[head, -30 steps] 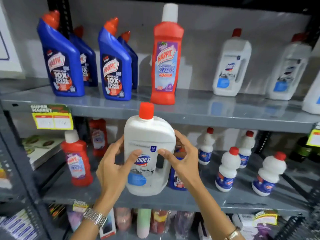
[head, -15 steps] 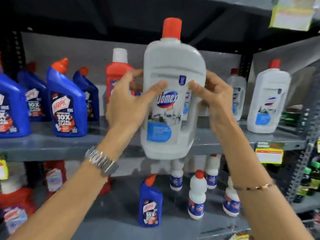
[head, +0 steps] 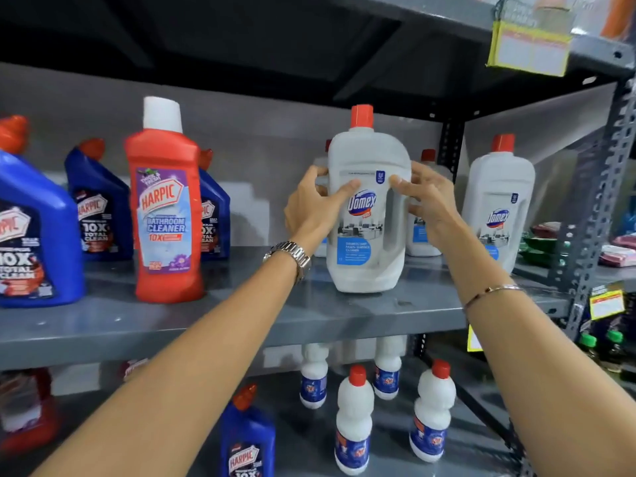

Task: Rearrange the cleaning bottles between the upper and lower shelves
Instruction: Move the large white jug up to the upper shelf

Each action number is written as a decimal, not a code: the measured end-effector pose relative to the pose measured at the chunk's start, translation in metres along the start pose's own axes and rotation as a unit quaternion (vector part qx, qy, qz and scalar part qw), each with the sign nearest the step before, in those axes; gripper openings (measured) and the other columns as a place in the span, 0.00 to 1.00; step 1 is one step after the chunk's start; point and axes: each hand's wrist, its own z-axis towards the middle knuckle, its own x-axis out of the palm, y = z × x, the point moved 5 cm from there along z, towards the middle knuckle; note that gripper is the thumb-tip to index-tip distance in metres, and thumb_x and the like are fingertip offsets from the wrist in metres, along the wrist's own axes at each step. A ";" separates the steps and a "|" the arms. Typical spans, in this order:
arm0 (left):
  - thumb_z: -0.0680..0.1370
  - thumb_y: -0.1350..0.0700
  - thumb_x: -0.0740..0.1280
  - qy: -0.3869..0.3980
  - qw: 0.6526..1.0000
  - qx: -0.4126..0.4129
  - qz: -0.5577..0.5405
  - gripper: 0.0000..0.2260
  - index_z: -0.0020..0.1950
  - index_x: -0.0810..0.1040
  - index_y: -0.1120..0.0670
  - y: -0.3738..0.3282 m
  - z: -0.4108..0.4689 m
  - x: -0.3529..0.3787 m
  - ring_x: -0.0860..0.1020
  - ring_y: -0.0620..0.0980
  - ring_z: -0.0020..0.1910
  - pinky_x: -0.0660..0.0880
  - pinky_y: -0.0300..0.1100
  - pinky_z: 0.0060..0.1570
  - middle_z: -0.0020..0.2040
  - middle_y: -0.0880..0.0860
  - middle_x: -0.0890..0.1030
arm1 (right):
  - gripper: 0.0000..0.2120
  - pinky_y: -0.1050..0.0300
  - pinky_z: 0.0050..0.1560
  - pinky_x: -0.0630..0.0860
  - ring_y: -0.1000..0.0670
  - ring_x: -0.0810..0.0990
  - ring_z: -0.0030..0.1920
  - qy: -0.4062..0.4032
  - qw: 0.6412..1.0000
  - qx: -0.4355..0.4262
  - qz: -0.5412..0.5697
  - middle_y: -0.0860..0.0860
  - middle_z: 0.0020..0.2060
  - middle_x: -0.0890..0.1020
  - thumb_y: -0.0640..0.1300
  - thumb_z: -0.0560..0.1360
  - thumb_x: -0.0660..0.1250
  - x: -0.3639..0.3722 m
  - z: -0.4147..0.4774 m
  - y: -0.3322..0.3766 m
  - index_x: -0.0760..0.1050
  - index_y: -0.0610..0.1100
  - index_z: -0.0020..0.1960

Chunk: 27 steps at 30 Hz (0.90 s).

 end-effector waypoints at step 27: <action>0.72 0.52 0.72 -0.253 0.945 0.153 -0.142 0.14 0.54 0.73 0.48 0.007 -0.025 -0.123 0.79 0.44 0.53 0.73 0.31 0.47 0.57 0.49 0.78 | 0.16 0.57 0.50 0.74 0.53 0.76 0.49 -0.103 0.974 -0.180 0.089 0.54 0.48 0.77 0.40 0.68 0.71 0.111 -0.051 0.020 0.72 0.47 0.54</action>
